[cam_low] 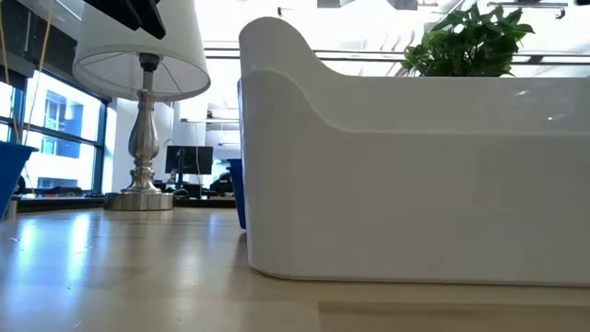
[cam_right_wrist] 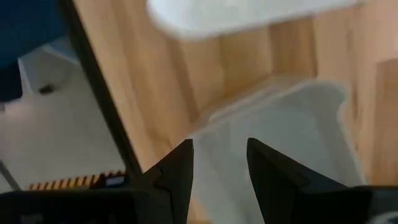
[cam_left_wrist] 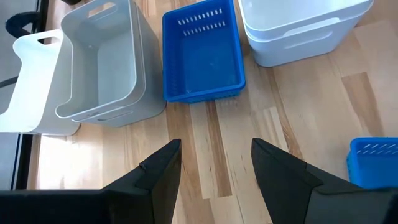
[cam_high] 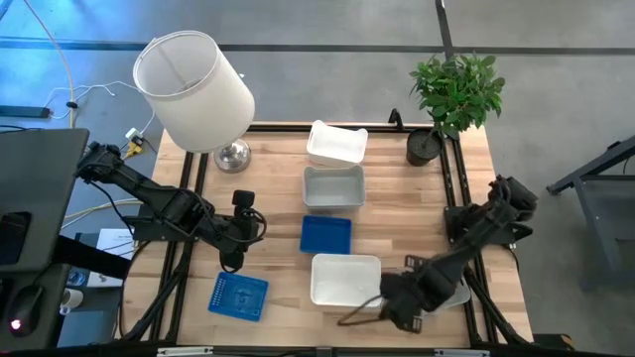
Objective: Stack baskets by color
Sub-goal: Stack the bottom gray bin on the top stacked gray bin
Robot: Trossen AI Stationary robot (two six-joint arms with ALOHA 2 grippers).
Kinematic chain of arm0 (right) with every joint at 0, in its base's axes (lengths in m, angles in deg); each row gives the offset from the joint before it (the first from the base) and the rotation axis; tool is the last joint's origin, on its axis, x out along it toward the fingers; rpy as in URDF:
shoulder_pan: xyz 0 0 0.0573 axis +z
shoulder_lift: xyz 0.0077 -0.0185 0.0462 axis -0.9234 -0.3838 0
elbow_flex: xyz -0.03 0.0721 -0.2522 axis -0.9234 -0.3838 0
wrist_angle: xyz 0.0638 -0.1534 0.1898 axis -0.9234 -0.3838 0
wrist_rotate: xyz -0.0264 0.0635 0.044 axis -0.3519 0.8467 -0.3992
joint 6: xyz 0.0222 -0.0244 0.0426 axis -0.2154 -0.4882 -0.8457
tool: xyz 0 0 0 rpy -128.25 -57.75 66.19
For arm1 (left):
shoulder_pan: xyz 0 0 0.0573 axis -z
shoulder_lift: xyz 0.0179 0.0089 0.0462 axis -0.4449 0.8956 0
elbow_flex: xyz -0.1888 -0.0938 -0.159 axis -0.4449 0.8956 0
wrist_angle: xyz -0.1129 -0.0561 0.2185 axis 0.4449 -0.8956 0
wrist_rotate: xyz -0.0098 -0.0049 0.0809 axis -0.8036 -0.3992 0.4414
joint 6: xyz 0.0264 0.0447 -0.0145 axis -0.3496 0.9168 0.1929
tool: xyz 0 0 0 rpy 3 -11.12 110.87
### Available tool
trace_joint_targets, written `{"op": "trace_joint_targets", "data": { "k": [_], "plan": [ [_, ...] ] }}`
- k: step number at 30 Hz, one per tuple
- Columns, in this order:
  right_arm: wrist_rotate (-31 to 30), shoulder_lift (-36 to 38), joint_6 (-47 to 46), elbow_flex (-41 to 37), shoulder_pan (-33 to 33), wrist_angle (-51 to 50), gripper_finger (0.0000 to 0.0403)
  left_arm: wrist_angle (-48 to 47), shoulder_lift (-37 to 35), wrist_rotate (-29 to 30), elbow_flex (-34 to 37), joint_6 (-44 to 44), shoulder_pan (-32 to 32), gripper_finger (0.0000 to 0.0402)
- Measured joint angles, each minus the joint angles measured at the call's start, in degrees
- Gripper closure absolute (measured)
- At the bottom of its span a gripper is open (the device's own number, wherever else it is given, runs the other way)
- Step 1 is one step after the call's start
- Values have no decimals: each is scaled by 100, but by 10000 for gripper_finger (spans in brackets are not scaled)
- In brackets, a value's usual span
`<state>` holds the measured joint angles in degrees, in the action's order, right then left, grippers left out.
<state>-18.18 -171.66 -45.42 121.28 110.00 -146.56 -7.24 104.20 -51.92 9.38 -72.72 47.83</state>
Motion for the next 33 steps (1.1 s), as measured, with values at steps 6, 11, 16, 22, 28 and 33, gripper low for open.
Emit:
{"op": "trace_joint_targets", "data": {
  "k": [6, 11, 16, 22, 28, 33],
  "plan": [
    [-2, 0, -259, 0, 569, -87, 266, 17, 0, 66, 0, -222, 1, 222],
    [-373, -2, -613, 0, 969, -100, 266, 19, 0, 68, 0, -393, 0, 222],
    [-791, -2, -788, 0, 1254, -118, 266, 20, 0, 55, 0, -409, 2, 222],
    [-767, -85, -935, 0, 1422, -141, 266, 24, 0, 48, 0, -512, 2, 222],
    [-756, -340, -865, 0, 1495, -137, 266, 24, 0, 48, 0, -557, 2, 222],
    [-751, -505, -854, 0, 1493, -181, 266, 24, 0, 46, 0, -557, 2, 222]
  ]
}}
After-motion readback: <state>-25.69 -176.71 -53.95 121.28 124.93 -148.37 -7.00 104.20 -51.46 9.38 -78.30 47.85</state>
